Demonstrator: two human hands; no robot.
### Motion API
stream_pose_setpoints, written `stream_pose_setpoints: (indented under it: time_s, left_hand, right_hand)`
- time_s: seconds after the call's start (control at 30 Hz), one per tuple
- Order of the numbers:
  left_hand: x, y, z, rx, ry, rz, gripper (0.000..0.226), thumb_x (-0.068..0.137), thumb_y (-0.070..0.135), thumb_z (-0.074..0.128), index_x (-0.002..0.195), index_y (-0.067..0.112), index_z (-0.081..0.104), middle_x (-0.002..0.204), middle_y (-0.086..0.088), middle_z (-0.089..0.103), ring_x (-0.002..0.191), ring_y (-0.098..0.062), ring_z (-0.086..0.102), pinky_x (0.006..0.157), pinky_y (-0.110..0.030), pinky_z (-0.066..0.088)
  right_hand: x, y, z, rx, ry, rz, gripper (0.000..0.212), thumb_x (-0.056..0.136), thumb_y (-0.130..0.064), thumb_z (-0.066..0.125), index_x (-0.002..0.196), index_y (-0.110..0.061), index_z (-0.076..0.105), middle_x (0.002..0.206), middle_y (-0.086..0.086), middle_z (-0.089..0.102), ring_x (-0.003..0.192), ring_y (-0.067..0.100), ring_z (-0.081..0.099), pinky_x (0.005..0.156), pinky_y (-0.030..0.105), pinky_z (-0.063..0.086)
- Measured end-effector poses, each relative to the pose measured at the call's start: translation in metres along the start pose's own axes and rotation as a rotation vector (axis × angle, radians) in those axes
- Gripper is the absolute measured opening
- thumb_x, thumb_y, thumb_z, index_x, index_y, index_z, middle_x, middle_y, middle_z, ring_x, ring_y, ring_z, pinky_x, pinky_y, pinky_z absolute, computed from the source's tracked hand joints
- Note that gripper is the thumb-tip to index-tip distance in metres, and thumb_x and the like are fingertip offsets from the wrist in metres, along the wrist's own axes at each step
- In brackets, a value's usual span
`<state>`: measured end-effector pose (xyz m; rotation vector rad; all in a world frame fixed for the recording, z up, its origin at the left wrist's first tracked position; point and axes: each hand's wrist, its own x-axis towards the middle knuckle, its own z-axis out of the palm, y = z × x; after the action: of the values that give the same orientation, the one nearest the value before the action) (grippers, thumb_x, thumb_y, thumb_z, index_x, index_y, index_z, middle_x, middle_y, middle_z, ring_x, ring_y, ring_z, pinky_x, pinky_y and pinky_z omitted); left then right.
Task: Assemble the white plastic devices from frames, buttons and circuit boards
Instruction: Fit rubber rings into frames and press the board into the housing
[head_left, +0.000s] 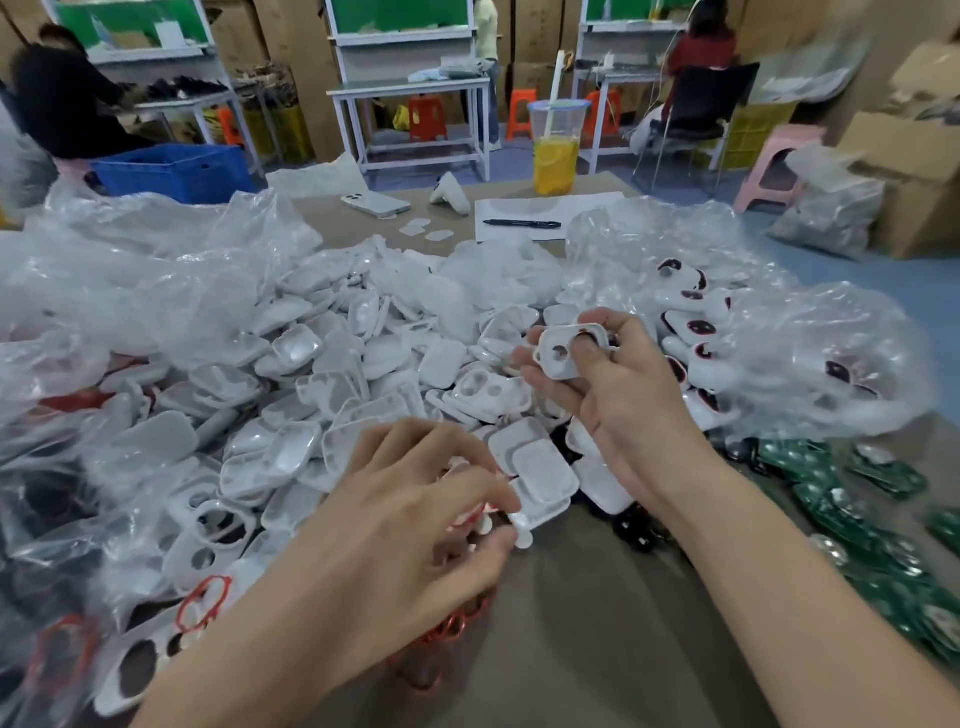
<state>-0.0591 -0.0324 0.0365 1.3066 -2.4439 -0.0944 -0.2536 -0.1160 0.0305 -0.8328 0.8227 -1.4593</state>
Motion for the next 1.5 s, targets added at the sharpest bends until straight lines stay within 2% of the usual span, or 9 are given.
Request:
stream_pose_setpoints:
  time_s: [0.17, 0.4, 0.53, 0.63, 0.73, 0.9, 1.03, 1.23, 1.5]
  left_hand:
    - [-0.001, 0.007, 0.01, 0.105, -0.014, -0.034, 0.037, 0.091, 0.062, 0.046, 0.086, 0.039, 0.074, 0.092, 0.018, 0.058, 0.093, -0.011, 0.057, 0.094, -0.029, 0.031]
    - [0.013, 0.021, 0.017, 0.205, -0.016, 0.002, 0.036, 0.085, 0.057, 0.047, 0.073, 0.036, 0.074, 0.084, 0.014, 0.06, 0.086, -0.015, 0.063, 0.091, -0.033, 0.035]
    - [0.017, 0.022, 0.016, 0.183, 0.004, 0.091, 0.019, 0.082, 0.046, 0.053, 0.075, 0.035, 0.066, 0.088, 0.016, 0.06, 0.089, -0.013, 0.063, 0.09, -0.03, 0.042]
    - [0.019, 0.021, 0.009, -0.013, 0.09, 0.061, 0.011, 0.091, 0.04, 0.052, 0.084, 0.034, 0.058, 0.084, 0.02, 0.056, 0.086, -0.003, 0.055, 0.084, -0.022, 0.036]
    - [0.022, 0.02, -0.001, -0.434, 0.189, -0.154, 0.008, 0.096, 0.041, 0.056, 0.089, 0.037, 0.059, 0.083, 0.019, 0.064, 0.081, -0.003, 0.059, 0.073, -0.009, 0.042]
    - [0.019, 0.015, -0.001, -0.843, 0.301, -0.344, 0.011, 0.089, 0.03, 0.066, 0.092, 0.04, 0.067, 0.078, 0.007, 0.07, 0.068, -0.007, 0.064, 0.06, -0.009, 0.045]
    - [0.018, 0.014, 0.007, -0.942, 0.352, -0.398, 0.015, 0.091, 0.028, 0.063, 0.091, 0.042, 0.069, 0.077, 0.006, 0.071, 0.069, -0.012, 0.068, 0.064, -0.017, 0.052]
    - [0.026, 0.019, 0.01, -1.047, 0.343, -0.416, 0.018, 0.092, 0.027, 0.068, 0.092, 0.045, 0.068, 0.084, 0.0, 0.075, 0.074, -0.019, 0.073, 0.075, -0.033, 0.057]
    - [0.026, 0.009, 0.004, -1.124, 0.367, -0.451, 0.03, 0.093, 0.014, 0.067, 0.097, 0.043, 0.077, 0.082, -0.003, 0.076, 0.076, -0.016, 0.074, 0.071, -0.014, 0.053]
  right_hand:
    - [-0.001, 0.004, 0.002, -0.023, 0.009, 0.023, 0.024, 0.106, 0.003, 0.033, 0.106, -0.016, 0.048, 0.124, 0.024, 0.058, 0.086, 0.026, 0.077, 0.078, 0.03, 0.062]
    - [-0.005, 0.002, -0.002, -0.19, 0.041, -0.073, 0.022, 0.102, -0.004, 0.052, 0.101, -0.021, 0.066, 0.097, 0.016, 0.058, 0.099, 0.029, 0.073, 0.074, 0.028, 0.061]
    - [-0.007, -0.003, -0.002, -0.198, 0.004, -0.075, 0.022, 0.097, -0.004, 0.061, 0.096, -0.023, 0.072, 0.077, 0.003, 0.069, 0.081, 0.018, 0.069, 0.075, 0.029, 0.062]
    - [-0.009, -0.006, -0.003, -0.188, -0.008, -0.061, 0.015, 0.095, -0.006, 0.066, 0.102, -0.019, 0.07, 0.085, 0.008, 0.077, 0.078, 0.019, 0.074, 0.079, 0.032, 0.062]
    - [-0.013, -0.009, -0.002, -0.188, -0.067, -0.034, 0.013, 0.094, -0.006, 0.066, 0.102, -0.016, 0.069, 0.086, 0.008, 0.077, 0.071, 0.021, 0.073, 0.076, 0.032, 0.063]
    - [-0.037, -0.006, -0.01, -0.255, -0.118, -0.012, 0.014, 0.091, -0.006, 0.071, 0.094, -0.019, 0.075, 0.103, 0.007, 0.073, 0.078, 0.025, 0.075, 0.07, 0.029, 0.061]
    - [-0.056, -0.004, -0.019, -0.326, -0.105, -0.045, 0.021, 0.092, -0.007, 0.069, 0.082, -0.026, 0.072, 0.103, -0.001, 0.073, 0.079, 0.026, 0.076, 0.074, 0.032, 0.062]
    - [-0.059, -0.004, -0.016, -0.298, -0.065, -0.089, 0.013, 0.091, -0.008, 0.071, 0.086, -0.021, 0.072, 0.096, 0.001, 0.073, 0.08, 0.022, 0.074, 0.071, 0.027, 0.061]
    - [-0.052, -0.003, -0.01, -0.276, -0.082, -0.117, 0.019, 0.091, -0.007, 0.07, 0.086, -0.025, 0.073, 0.093, -0.001, 0.073, 0.078, 0.022, 0.075, 0.069, 0.026, 0.061]
